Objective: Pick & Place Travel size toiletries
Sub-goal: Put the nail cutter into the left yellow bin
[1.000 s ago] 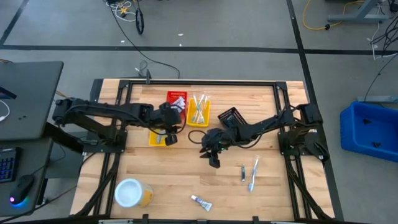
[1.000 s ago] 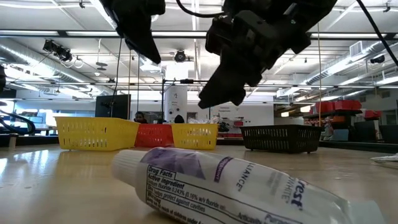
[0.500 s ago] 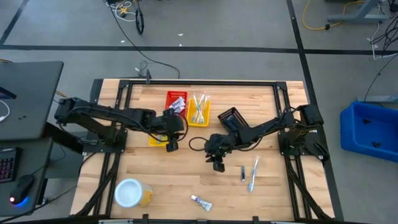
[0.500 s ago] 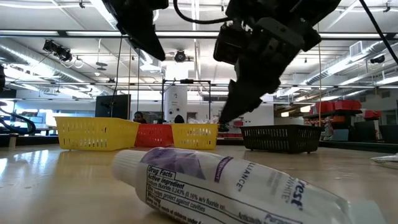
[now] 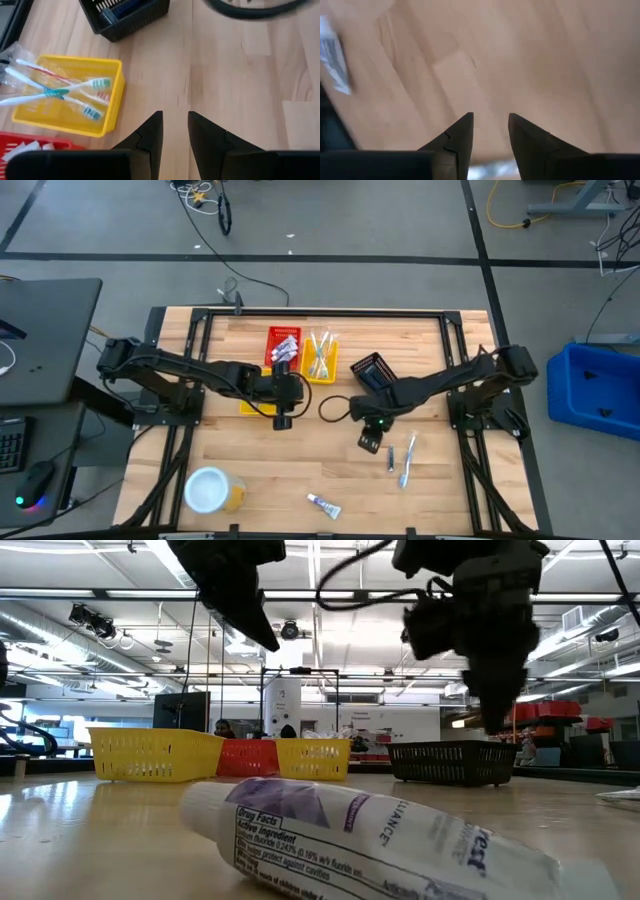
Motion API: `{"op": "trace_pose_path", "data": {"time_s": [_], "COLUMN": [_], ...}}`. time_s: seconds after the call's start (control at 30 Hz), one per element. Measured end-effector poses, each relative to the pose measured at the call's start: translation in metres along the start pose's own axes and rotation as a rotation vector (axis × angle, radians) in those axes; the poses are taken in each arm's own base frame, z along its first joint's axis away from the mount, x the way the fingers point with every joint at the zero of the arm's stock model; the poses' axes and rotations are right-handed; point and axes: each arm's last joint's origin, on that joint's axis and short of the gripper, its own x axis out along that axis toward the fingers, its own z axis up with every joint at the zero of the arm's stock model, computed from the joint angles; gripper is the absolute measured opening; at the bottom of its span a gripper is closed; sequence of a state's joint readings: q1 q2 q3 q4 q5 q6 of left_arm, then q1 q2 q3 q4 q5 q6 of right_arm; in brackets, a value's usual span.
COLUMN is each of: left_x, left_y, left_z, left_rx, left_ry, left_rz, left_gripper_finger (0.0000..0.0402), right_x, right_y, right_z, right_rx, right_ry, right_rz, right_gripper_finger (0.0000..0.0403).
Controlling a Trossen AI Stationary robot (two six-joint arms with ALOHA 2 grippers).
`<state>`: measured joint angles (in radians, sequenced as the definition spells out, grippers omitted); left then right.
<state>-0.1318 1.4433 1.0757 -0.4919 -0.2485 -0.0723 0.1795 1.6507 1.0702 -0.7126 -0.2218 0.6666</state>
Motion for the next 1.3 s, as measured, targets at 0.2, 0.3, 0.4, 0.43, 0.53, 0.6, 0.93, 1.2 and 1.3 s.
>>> {"op": "trace_pose_path", "data": {"time_s": [0.2, 0.3, 0.4, 0.43, 0.53, 0.6, 0.93, 1.2, 1.3], "left_x": [0.000, 0.000, 0.000, 0.000, 0.000, 0.000, 0.000, 0.000, 0.000], "left_y": [0.000, 0.000, 0.000, 0.000, 0.000, 0.000, 0.000, 0.000, 0.000], "left_z": [0.000, -0.001, -0.001, -0.001, -0.001, -0.001, -0.001, -0.001, -0.001], "left_rx": [-0.005, -0.002, -0.002, -0.002, -0.002, -0.002, -0.008, -0.007, 0.002], "left_ry": [0.003, 0.004, 0.005, 0.004, 0.005, 0.005, 0.007, 0.008, 0.009], "left_rz": [0.002, 0.002, 0.003, 0.002, 0.003, 0.002, 0.002, 0.002, 0.002], "left_gripper_finger": [0.0098, 0.0098, 0.0098, 0.0098, 0.0098, 0.0098, 0.0098, 0.0098, 0.0098], "right_x": [-0.005, -0.002, 0.000, 0.001, 0.002, 0.003, 0.017, 0.041, 0.047], "right_y": [-0.001, 0.001, 0.005, 0.007, 0.010, 0.013, 0.011, -0.005, -0.010], "right_z": [-0.018, -0.026, -0.032, -0.033, -0.037, -0.039, -0.049, -0.058, -0.061], "right_rx": [0.338, 0.447, 0.526, 0.543, 0.598, 0.627, 0.707, 0.733, 0.756], "right_ry": [0.175, 0.205, 0.215, 0.213, 0.207, 0.210, 0.191, 0.157, 0.160], "right_rz": [-0.024, -0.055, -0.075, -0.076, -0.090, -0.098, -0.147, -0.102, -0.092], "right_gripper_finger": [0.0159, 0.0172, 0.0183, 0.0186, 0.0195, 0.0199, 0.0193, 0.0170, 0.0164]}}
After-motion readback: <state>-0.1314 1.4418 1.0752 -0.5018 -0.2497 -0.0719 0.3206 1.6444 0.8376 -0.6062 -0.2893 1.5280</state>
